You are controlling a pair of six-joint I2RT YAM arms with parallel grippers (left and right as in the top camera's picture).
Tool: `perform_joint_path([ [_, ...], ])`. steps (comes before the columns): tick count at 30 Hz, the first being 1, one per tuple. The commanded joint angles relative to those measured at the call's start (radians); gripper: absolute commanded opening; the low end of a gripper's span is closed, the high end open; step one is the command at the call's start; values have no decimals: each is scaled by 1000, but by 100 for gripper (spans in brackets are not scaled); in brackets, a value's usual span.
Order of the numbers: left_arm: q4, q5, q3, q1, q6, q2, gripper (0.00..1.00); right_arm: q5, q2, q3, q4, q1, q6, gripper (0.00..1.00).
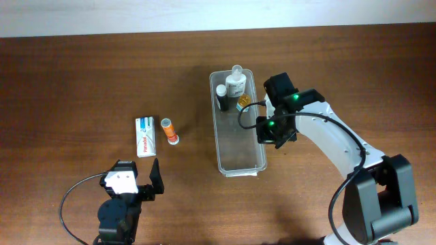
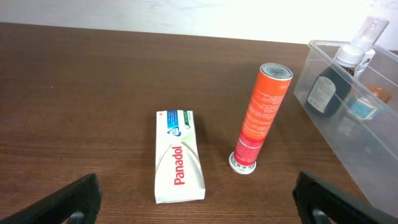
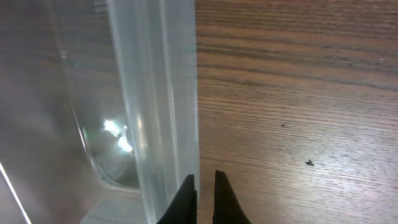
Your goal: Pack container
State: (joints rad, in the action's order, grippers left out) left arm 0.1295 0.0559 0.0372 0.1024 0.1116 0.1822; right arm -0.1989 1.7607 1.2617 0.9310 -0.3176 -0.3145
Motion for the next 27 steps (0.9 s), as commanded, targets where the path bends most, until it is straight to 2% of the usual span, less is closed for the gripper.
perform_joint_path([
  [1,-2,-7,-4,0,-16,-8,99,-30,-4,3,-11,-31,7,4],
  [6,-2,-7,-4,0,-16,-8,100,93,-16,5,-11,-20,13,4],
  [9,-2,-7,-4,0,-16,-8,99,150,-61,15,-7,58,10,7],
  [13,-2,-7,-4,0,-16,-8,99,140,-155,50,16,184,33,23],
  [18,-11,103,-4,0,-65,-8,99,34,-351,89,20,310,101,61],
  [22,-14,126,-4,0,-65,-8,99,19,-547,99,19,357,101,86],
  [24,-30,172,-4,0,-86,-8,99,27,-635,99,19,359,101,93],
  [27,-61,188,-4,0,-86,-8,99,30,-752,99,18,359,101,99],
])
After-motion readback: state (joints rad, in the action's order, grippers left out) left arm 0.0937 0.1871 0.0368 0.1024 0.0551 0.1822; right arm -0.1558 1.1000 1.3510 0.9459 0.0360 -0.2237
